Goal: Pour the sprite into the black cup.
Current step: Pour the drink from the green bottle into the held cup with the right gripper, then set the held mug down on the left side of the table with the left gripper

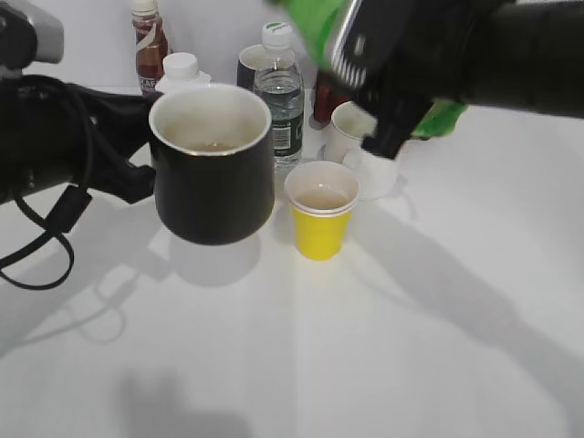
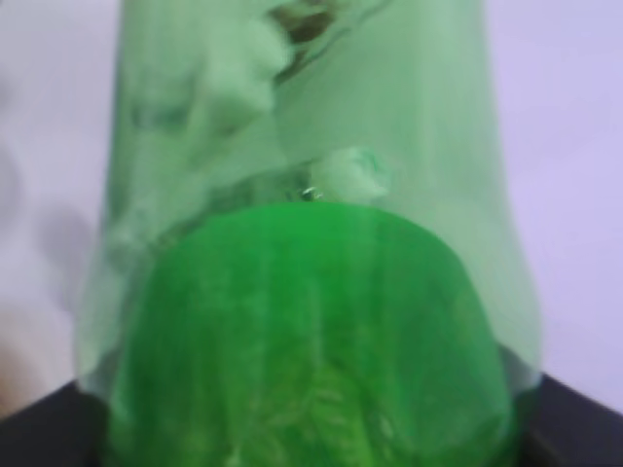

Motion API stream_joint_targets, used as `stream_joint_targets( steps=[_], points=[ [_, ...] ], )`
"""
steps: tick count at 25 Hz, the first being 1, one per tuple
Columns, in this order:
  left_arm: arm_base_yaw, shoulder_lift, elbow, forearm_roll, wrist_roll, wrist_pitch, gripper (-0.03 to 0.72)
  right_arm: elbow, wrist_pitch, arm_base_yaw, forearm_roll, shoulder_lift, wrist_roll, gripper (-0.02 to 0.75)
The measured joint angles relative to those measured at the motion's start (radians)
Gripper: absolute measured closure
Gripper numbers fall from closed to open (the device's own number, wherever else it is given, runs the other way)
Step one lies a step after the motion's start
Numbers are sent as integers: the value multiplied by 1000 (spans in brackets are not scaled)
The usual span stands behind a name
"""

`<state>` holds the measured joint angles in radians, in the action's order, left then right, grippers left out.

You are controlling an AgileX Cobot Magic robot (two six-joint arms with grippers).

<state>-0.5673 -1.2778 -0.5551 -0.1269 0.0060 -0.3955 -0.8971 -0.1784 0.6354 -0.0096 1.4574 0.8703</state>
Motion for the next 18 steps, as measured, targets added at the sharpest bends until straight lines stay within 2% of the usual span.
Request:
stream_joint_targets(
  steps=[4, 7, 12, 18],
  points=[
    [5, -20, 0, 1, 0, -65, 634, 0, -2, -8, 0, -39, -380, 307],
    [34, -62, 0, 4, 0, -107, 634, 0, -3, -36, 0, -48, -556, 307],
    [146, -147, 0, 47, 2, -179, 634, 26, -57, -151, -5, -54, -741, 307],
    [267, -270, 0, 63, 3, -324, 634, 165, -284, -298, -86, -56, -994, 307]
  ],
)
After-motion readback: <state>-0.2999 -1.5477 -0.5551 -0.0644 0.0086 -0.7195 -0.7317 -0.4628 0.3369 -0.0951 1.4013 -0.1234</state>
